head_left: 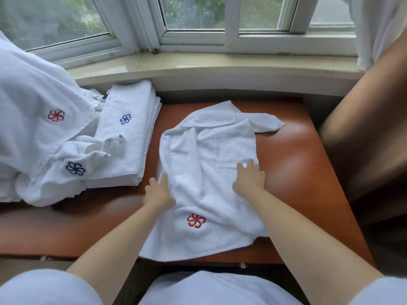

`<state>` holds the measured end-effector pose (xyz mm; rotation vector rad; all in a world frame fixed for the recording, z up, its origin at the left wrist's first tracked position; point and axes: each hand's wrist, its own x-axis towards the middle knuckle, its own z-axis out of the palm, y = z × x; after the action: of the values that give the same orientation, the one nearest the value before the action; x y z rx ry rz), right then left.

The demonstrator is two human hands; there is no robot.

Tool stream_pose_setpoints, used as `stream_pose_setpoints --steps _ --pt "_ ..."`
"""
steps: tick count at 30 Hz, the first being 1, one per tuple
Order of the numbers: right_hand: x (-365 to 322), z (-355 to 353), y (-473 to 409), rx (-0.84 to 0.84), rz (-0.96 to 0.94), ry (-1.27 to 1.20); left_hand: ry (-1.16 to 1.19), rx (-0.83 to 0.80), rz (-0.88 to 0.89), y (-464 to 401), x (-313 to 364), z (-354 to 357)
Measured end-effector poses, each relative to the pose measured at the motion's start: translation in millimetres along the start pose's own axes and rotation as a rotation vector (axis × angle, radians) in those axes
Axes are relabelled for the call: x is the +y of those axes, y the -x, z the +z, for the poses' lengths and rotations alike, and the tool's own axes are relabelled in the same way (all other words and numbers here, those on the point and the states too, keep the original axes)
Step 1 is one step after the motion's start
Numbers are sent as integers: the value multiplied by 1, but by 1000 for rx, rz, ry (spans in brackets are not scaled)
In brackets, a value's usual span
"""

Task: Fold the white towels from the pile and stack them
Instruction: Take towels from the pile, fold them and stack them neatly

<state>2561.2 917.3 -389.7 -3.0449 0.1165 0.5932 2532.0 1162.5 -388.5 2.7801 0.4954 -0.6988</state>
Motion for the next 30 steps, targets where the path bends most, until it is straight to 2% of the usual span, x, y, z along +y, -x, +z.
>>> stream_pose_setpoints --steps 1,3,5,11,17,21,23,27,30 --pt "-1 6 -6 76 -87 -8 -63 46 86 -5 3 -1" --pt "-8 15 -18 41 -218 -34 -126 83 260 -20 10 -2" --pt "-16 15 -29 -2 -209 -42 -143 78 345 -37 23 -9" --pt "-20 -10 -84 109 -98 -19 -139 142 512 -98 74 -29" --pt "-19 -26 -146 83 56 -260 -6 66 536 -161 119 -53" --pt "-24 -22 -172 67 100 -165 -172 -97 550 -201 133 -56" --pt "-26 -17 -177 100 122 -140 -201 -85 529 -216 137 -55" --pt "-18 -18 -188 319 136 -19 -233 22 458 -232 138 -53" --pt "-15 -30 -197 332 125 93 -232 50 351 -230 139 -54"
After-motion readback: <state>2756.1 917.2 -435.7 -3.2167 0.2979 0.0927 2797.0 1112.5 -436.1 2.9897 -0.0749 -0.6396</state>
